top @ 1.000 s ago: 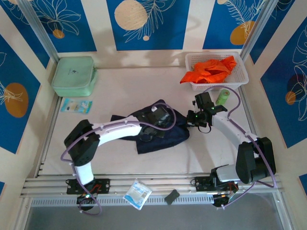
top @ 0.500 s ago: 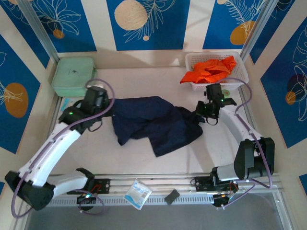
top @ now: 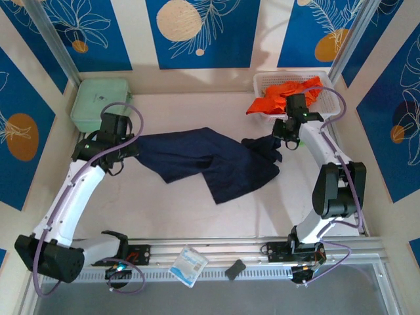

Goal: Fold and stack the t-shirts

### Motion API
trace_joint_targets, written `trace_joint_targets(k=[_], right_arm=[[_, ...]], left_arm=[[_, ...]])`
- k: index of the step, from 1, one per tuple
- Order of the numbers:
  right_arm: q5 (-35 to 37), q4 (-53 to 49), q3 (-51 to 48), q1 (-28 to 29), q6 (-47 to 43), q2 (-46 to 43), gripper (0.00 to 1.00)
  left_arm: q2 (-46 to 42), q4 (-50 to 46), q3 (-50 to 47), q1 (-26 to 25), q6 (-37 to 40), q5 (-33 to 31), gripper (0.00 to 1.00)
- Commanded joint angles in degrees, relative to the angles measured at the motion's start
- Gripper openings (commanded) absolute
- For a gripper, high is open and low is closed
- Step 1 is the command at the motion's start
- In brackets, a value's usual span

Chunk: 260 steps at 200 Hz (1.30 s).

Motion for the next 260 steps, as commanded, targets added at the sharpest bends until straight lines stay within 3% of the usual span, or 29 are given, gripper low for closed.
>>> trace_joint_targets(k=[1,17,57,90,116,174,193,205,225,237,260], right_arm=[[-0.2,-1.7,0.7,0.9,0.2,0.8,0.37],[-0.9,-1.5,-1.9,3.3,0.9,-1.1,0.57],[-0.1,-4.4,-9.6,15.8,5.6,-10.0,0.76],[1.6,-8.5,-15.9,30.2,16.8,-12.8,0.77],[0.4,-7.4,-20.0,38.4,24.9,-10.8,0.78],[1.5,-5.6,-17.0,46.4,29.6,3.3,0.77],[1.3,-5.4,-16.6,47.0,30.1,6.5,0.68],[0.7,-4.4,-17.3,47.1,30.2,7.6,0.55],[0.6,-4.1,-18.5,47.1,30.2,7.8,0.17],[1.4,-4.7,-18.6,47.1,29.9,6.6,0.0],[4.8,-8.5,-17.2,47.3,28.7,1.8,0.0]], left_arm=[[1.3,2.6,0.8,0.7,1.8,2.6,0.0],[2.6,4.3,-0.3,0.8,1.8,4.0,0.0],[5.1,7.2,-2.0,0.8,1.4,6.0,0.0],[6.1,8.8,-2.6,0.8,0.9,7.1,0.0],[6.4,9.3,-2.6,0.8,1.1,7.3,0.0],[5.7,10.3,-3.2,0.8,0.7,9.0,0.0],[5.2,10.6,-3.7,0.8,0.4,9.5,0.0],[5.0,10.7,-4.1,0.8,0.3,9.7,0.0],[5.0,10.8,-4.5,0.8,0.2,9.5,0.0],[5.1,10.6,-4.5,0.8,0.4,9.4,0.0],[5.1,10.6,-4.6,0.8,0.3,9.4,0.0]])
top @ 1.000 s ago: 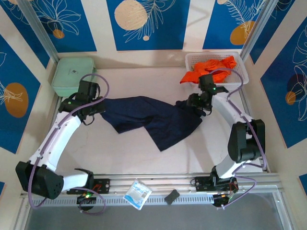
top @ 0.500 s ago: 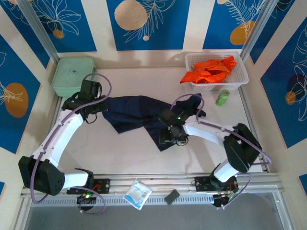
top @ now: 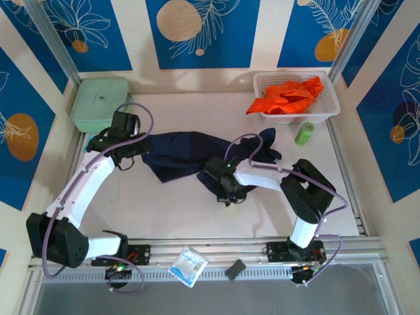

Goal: Fold and stack the t-shirts

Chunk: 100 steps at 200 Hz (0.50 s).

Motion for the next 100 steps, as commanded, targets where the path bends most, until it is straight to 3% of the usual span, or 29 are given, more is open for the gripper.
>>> trace_joint_targets(k=[1,69,100], right_arm=[[3.2,-3.1,-0.1,0.5,-0.5,-3.3,0.0],[14.7,-16.4,14.8,0.6,-7.1,-17.9,0.0],[19.5,-19.9,22.9,-3.0,-12.9,-21.4,0.0]], left_arm=[[-0.9,0.5,-0.4,0.5,-0.4,0.7,0.0],[-1.6,-0.6,-0.3,0.6,-0.6,0.3,0.0],[-1.9,-1.4,0.2,0.7,-0.4,-0.3,0.0]])
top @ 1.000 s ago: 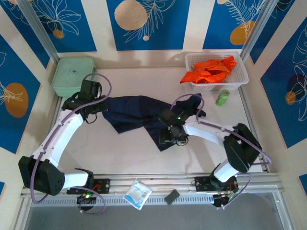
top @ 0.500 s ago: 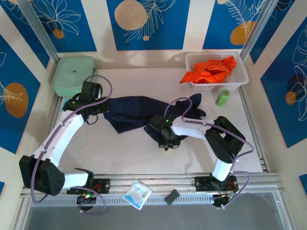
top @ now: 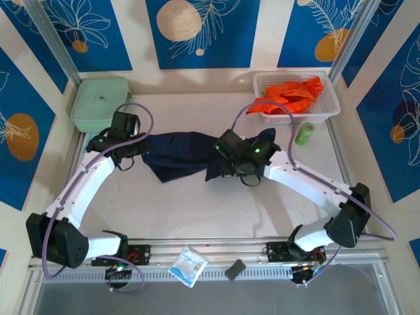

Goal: Fold and stack the t-shirts

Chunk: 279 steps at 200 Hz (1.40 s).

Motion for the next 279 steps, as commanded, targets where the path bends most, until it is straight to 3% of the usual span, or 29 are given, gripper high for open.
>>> trace_joint_targets(k=[1,50,92,146,191,232,279], right_arm=[[6.5,-6.1,5.2,-2.9,-5.8,-2.5,0.0],[2.1,-3.7,15.9,-16.6,-16.8,-6.0,0.0],[-3.1,-4.6,28.9,-24.6,-23.5,-1.6,0.0],[-3.8,-6.6,47.1,-31.3,-30.7,7.3,0.0],[-1.9,-2.8,52.1,-35.8,-36.8,12.1,0.0],[-2.7,-2.9,58.7,-39.6,-36.5,16.1,0.0],[-3.6,-4.1,60.9,-40.2,-36.5,16.8,0.0]], left_arm=[[-1.8,-1.4,0.3,0.7,-0.4,-0.5,0.0],[-0.9,-2.3,3.3,0.7,0.4,-0.6,0.0],[1.5,-3.5,9.6,0.7,1.9,-0.9,0.0],[8.1,-5.1,27.9,0.9,4.9,-2.7,0.0],[14.5,-1.3,41.5,1.2,9.2,-2.2,0.0],[19.5,1.2,48.4,1.3,12.4,-1.9,0.0],[20.2,2.0,47.8,1.3,13.6,-1.3,0.0]])
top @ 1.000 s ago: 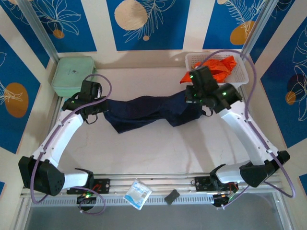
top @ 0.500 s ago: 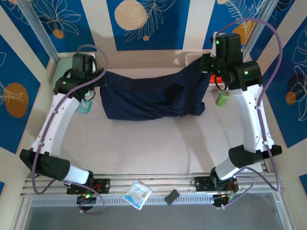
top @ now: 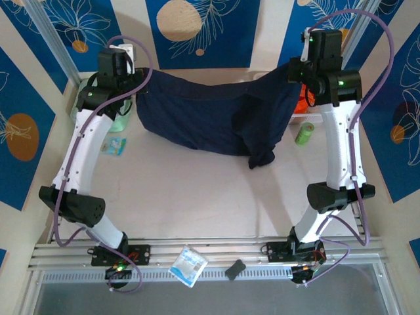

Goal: Fold and stack the t-shirts

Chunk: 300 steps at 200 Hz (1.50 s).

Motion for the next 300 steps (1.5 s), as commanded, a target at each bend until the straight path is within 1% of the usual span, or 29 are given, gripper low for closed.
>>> trace_joint_targets(k=[1,30,51,70,85,103,119,144,168,186,207,232,254,275,290,300], right_arm=[[-0.8,0.6,1.9,-0.1,-1.0,-0.8,0.0],[-1.9,1.4,-0.1,-0.1,-0.8,-3.7,0.0],[-3.2,3.1,-1.5,-0.1,-1.4,-4.6,0.0],[-3.7,3.3,-1.3,0.0,-1.5,-3.0,0.0],[-3.2,1.9,-0.4,0.2,-1.1,-1.5,0.0],[-2.7,2.0,-2.4,0.8,-0.4,-2.8,0.0],[-2.8,3.3,-6.8,1.3,0.7,-6.7,0.0],[-2.8,5.2,-17.8,3.2,2.2,-16.3,0.0],[-1.5,6.0,-27.9,7.0,3.2,-26.6,0.0],[0.3,4.3,-30.7,10.1,3.7,-32.3,0.0],[2.8,0.6,-28.5,13.7,3.7,-34.9,0.0],[6.0,-1.8,-23.2,17.6,2.1,-33.9,0.0],[8.6,-1.2,-19.1,18.5,-0.9,-30.5,0.0],[11.8,-1.9,-13.1,18.5,-3.4,-25.1,0.0],[13.8,-3.6,-8.1,19.2,-4.1,-22.3,0.0],[15.1,-3.7,-6.7,20.4,-4.7,-21.9,0.0]], left_arm=[[-0.5,2.1,1.2,0.9,1.9,0.2,0.0],[-3.3,0.8,-1.1,0.8,1.2,2.1,0.0],[-7.0,-2.2,-5.4,0.8,-1.2,4.5,0.0],[-11.9,-4.5,-12.2,0.7,-4.5,6.8,0.0],[-17.0,-4.4,-19.2,0.5,-6.5,10.6,0.0],[-23.6,-4.6,-25.3,0.0,-8.1,13.7,0.0],[-28.4,-7.3,-27.3,-0.1,-8.5,16.0,0.0],[-32.4,-14.9,-27.6,0.0,-7.8,19.1,0.0],[-35.1,-20.4,-29.2,-0.1,-7.8,21.2,0.0],[-37.7,-21.9,-30.2,-0.1,-8.5,21.4,0.0],[-38.9,-23.1,-29.0,-0.1,-8.8,20.8,0.0],[-38.0,-24.1,-26.2,-0.1,-8.7,19.7,0.0],[-35.7,-25.5,-22.8,-0.1,-8.5,16.3,0.0],[-33.0,-27.6,-17.9,-0.1,-7.7,12.6,0.0],[-32.0,-28.5,-14.2,-0.1,-7.3,11.8,0.0],[-31.9,-28.9,-12.4,-0.1,-7.2,11.8,0.0]])
